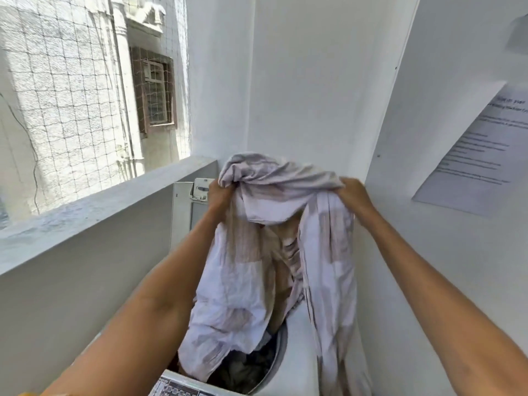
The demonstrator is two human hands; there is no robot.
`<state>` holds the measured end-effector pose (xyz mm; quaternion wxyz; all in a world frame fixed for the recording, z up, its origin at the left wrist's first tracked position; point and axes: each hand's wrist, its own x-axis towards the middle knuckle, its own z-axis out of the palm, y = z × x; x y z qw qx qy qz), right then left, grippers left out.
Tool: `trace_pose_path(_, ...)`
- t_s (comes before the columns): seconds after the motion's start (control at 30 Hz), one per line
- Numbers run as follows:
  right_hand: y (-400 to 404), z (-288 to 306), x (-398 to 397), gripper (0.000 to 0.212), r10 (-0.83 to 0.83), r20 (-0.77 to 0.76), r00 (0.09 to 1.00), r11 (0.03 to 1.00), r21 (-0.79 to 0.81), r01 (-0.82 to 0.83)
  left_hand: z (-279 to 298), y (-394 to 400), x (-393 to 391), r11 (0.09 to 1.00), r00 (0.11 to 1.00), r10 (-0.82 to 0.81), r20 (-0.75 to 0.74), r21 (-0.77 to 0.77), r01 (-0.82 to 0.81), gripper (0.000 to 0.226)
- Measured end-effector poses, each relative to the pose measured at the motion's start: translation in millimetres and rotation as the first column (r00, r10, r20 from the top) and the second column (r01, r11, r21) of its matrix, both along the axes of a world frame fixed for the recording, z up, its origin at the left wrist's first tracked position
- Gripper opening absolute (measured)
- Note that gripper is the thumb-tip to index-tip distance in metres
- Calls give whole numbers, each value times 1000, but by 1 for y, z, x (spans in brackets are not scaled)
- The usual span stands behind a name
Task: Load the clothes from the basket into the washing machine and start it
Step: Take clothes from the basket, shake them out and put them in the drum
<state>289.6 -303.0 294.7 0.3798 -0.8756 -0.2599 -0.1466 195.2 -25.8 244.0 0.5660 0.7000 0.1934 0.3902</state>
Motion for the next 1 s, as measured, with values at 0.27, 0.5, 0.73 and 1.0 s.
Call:
trace_pose_path(0.27, 96, 96, -29, 30, 68, 71, 995, 953, 290, -86, -20, 34, -34, 851, 698, -463, -547, -54, 522, 107)
trace_pose_path(0.5, 116, -1, -21, 34, 77, -131, 988, 996, -33, -82, -22, 49, -51, 809, 710, -581, -398, -186, 557, 141)
trace_pose_path(0.73, 105, -64, -15, 38, 3, -197, 980, 978, -202, -44, -22, -2, -28, 791, 710, -552, -438, -4, 612, 85)
trace_pose_path(1.0, 64, -89, -9, 43, 182, -482, 857, 951, -134, -278, -80, -53, 21, 856, 833, -357, -423, 209, 474, 42)
